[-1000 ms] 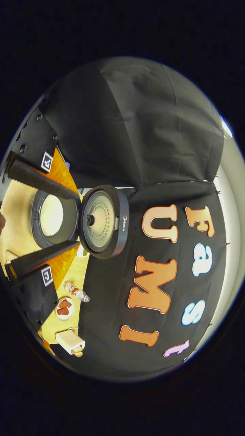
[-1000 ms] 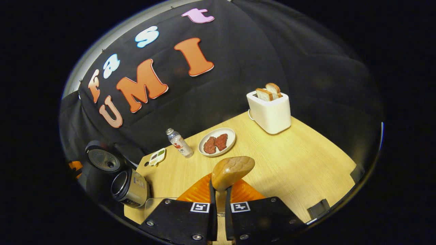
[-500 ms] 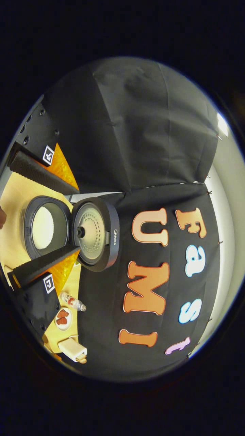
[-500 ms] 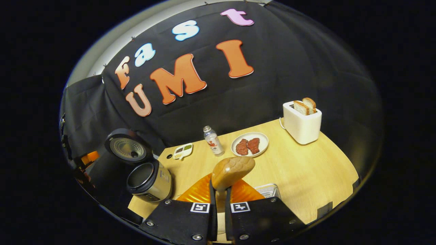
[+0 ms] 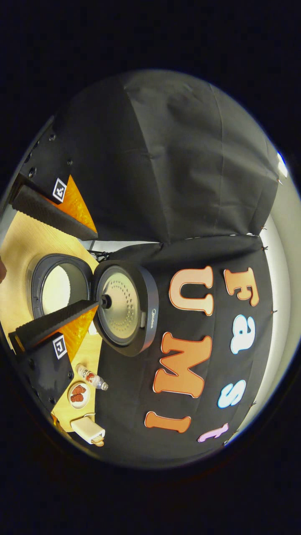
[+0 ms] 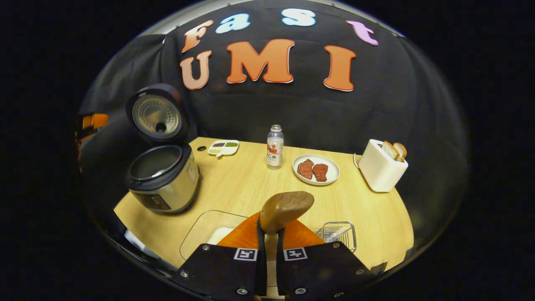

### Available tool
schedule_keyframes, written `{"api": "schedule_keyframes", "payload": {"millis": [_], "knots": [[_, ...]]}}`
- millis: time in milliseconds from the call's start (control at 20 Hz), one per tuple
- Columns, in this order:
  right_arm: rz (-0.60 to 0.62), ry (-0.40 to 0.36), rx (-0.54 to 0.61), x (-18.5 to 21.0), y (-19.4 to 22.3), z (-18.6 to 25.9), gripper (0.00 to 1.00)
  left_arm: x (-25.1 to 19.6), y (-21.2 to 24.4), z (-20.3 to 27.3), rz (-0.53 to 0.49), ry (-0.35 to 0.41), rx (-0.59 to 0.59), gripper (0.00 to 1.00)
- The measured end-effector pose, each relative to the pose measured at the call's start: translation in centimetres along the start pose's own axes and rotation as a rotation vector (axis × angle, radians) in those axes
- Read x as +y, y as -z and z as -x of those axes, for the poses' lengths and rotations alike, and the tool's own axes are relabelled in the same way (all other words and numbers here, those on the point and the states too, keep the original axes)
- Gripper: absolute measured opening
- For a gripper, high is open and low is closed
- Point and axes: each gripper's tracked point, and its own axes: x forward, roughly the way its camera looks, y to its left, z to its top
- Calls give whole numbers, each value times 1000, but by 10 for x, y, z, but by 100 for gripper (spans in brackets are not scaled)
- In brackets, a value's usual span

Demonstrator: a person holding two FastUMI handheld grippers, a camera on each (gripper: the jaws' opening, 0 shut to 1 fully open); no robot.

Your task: Close the left gripper, press the button to open the rice cooker; take a wooden spoon from the chopstick holder with the right hand, scoop a spoonful of rice and pour it into the rice cooker, then put the wooden spoon back into the chopstick holder.

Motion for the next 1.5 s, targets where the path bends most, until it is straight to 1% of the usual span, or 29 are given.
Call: {"api": "schedule_keyframes", "payload": {"millis": [50,100,150,200,300,400,500,600,700,800,850,900,950,1150,1250,1500], "knots": [[48,14,-15,4,-1,-1,9,5,2,0,2,-7,-2,98],[93,28,-22,7,-1,-2,4,11,4,-2,3,-12,-1,99],[126,47,-32,7,0,-5,8,15,4,-5,4,-17,3,99],[151,70,-31,5,2,-8,8,18,7,-6,5,-16,6,99],[171,102,-19,4,13,-16,8,24,8,-9,-2,-15,4,98],[178,114,-9,7,21,-20,8,26,5,-12,-15,-13,-2,98],[174,104,18,11,37,-28,8,24,5,-16,-29,1,-6,99],[119,92,22,15,46,-35,9,14,1,-18,-21,44,-12,99],[70,92,27,17,48,-36,8,11,2,-21,-34,65,-11,97],[-8,57,46,30,55,-37,8,8,-1,-25,-55,72,-16,99],[-35,54,26,33,51,-40,8,7,-2,-26,-63,76,-18,99],[-54,46,31,35,53,-40,8,5,-2,-26,-69,82,-17,97],[-86,42,32,37,53,-37,8,4,0,-27,-76,87,-12,98],[-301,-28,60,50,52,-42,8,6,3,-26,-85,94,-7,99],[-345,-52,62,52,49,-45,8,9,4,-26,-80,95,-2,97],[-561,-97,112,60,49,-50,9,19,6,-28,-81,90,5,99]]}}
